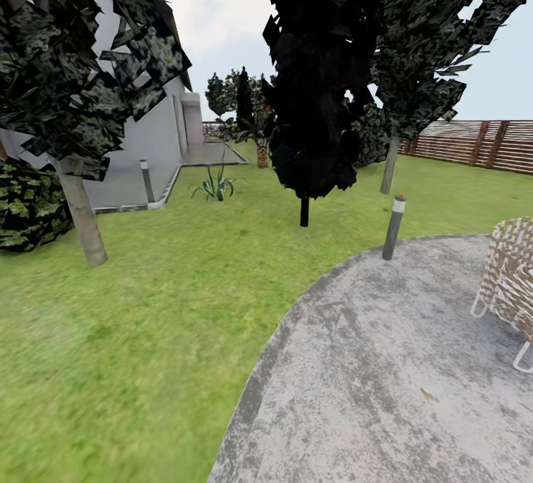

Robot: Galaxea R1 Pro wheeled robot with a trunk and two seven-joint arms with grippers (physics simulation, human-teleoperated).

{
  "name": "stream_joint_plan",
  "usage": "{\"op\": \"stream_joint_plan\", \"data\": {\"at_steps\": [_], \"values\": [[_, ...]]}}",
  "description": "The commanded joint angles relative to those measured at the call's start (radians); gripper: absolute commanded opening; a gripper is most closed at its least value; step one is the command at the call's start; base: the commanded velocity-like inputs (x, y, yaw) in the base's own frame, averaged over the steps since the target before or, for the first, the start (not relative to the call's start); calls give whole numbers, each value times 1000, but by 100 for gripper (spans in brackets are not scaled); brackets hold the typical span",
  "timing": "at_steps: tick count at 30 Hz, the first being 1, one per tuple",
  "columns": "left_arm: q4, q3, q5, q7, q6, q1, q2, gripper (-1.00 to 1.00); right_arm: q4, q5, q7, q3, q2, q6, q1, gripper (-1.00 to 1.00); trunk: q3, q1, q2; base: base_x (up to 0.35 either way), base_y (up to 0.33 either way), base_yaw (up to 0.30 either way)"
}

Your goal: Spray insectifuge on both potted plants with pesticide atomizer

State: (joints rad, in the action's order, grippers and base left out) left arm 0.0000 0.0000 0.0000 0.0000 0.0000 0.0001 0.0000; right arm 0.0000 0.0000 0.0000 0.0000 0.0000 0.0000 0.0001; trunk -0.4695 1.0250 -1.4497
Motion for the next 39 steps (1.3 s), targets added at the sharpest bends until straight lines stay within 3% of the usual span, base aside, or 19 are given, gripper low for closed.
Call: {"op": "stream_joint_plan", "data": {"at_steps": [1, 4, 8, 12, 18, 26, 32, 33, 35, 39], "values": [[-6, 6, 6, -6, -6, -6, 6, 100, -6, -6, -2, -6, -6, -6, -6, 100, 0, 0, 0, 0, 0, 0], [-23, 23, 6, -5, -23, -23, 21, 100, -23, -6, 1, -9, -7, -23, -23, 100, 0, 0, 0, 0, 0, 0], [-22, 3, 5, 2, -22, -2, -2, 100, -46, -1, 3, -4, 16, -22, -46, 100, 0, 0, 0, 0, 0, 0], [1, -2, 5, 3, 0, 9, 1, 100, -68, 1, -2, -4, 37, 0, -69, 100, 0, 0, 0, 0, 0, -3], [-29, -3, 5, 4, 17, 8, 5, 100, -102, 3, -2, -5, 34, 19, -75, 100, 0, 0, 0, 0, 0, -217], [-74, -2, 8, 2, 16, -3, 36, 100, -148, 4, 3, -2, 29, 18, -75, 100, 0, 0, 0, 0, 0, -296], [-108, -2, 8, 0, 16, -12, 42, 100, -181, 5, 6, -3, 28, 20, -75, 100, 0, 0, 0, 0, 0, -300], [-422, -2, 7, 2, 17, -31, 42, 100, -463, 5, 5, -4, 27, 20, -75, 100, 0, 0, 0, 0, 0, -300], [-453, -3, 7, 3, 17, -91, 43, 100, -546, 4, 4, -4, 26, 20, -75, 100, 0, 0, 0, 0, 0, -300], [-462, -2, 8, 3, 16, -152, 43, 100, -606, 1, 3, -7, 26, 20, -75, 100, 0, 0, 0, 0, 0, -300]]}}
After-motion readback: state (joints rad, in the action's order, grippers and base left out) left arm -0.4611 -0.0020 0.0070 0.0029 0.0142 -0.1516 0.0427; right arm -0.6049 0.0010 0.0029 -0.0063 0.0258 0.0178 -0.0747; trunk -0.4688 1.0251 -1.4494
